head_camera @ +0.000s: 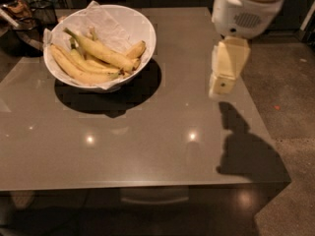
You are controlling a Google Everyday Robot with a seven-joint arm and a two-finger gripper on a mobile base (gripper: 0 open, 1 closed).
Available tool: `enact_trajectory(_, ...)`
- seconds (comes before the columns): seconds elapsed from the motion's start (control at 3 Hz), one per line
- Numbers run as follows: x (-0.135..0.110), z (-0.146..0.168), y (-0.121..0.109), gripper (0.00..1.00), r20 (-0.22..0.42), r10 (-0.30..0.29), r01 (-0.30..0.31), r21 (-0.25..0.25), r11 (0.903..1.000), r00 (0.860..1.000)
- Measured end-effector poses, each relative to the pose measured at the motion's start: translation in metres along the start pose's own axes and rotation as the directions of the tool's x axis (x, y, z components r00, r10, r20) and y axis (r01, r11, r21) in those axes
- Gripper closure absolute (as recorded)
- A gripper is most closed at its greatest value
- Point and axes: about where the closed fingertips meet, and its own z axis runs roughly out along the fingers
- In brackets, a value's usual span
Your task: Pick banana from white bowl
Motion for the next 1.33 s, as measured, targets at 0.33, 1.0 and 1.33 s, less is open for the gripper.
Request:
enact_trajectory(0.33,-0.029,0.011,-0.031,0.00,-0.025,0.086,-0.086,-0.016,0.9962,0.996)
enact_trajectory(1.0,-0.036,0.008,-0.035,0.00,0.039,0.156,-0.156,-0.009,0.9878,0.987)
enact_trajectory(1.33,-0.085,0.015,-0.060,0.00,0.012,0.174,-0.174,-0.019,0.9845,0.985)
